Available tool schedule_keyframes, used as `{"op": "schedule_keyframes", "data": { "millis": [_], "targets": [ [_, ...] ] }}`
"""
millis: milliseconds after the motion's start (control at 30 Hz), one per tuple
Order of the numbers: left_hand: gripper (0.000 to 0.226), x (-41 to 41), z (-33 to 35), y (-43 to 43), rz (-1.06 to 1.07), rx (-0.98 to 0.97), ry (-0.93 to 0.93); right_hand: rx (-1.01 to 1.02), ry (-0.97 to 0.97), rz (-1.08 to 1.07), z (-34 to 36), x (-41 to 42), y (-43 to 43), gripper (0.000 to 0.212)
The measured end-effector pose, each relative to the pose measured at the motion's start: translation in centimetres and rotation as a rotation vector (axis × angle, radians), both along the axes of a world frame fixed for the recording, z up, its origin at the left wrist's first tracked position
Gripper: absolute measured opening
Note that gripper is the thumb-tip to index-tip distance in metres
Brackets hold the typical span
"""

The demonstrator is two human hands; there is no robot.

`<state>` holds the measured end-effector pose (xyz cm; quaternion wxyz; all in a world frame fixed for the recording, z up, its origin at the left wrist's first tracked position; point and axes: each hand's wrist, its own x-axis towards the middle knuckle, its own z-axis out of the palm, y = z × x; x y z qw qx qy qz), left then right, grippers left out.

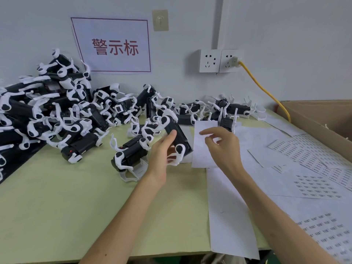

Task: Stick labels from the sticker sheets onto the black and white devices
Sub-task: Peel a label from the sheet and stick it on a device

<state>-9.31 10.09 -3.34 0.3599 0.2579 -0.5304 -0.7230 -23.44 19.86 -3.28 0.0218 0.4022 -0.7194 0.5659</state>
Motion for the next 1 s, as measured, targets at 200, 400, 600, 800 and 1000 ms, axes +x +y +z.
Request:
{"op": "schedule_keyframes", "data": {
  "millis": [200,400,600,800,1000],
  "targets": [
    [0.051,0.2,0.4,-0.3,-0.064,0.118,0.111,0.710,0.272,0.195,-0.6,-0.3,-0.1,0.084],
    [0.032,0.3,0.4,-0.1,-0.084,0.159,0.072,0.650,0.183,0.317,-2.0,-0.2,-0.6,0.039],
    [0.036,0.4,0.3,-0.1,-0.095,0.162,0.012,0.179,-0.171,0.165,-0.1,-0.3,-0.2,0.016],
    [0.020,0.6,0.1,-0.4,-0.115,0.218,0.019,-0.046,-0.574,0.397,1.4,-0.1,0.4,0.023],
    [0.018,0.6,0.2,0.2,-0.241,0.000,0.037,-0.067,-0.404,0.327,0.7,-0.3,0.3,0.025]
  ]
}}
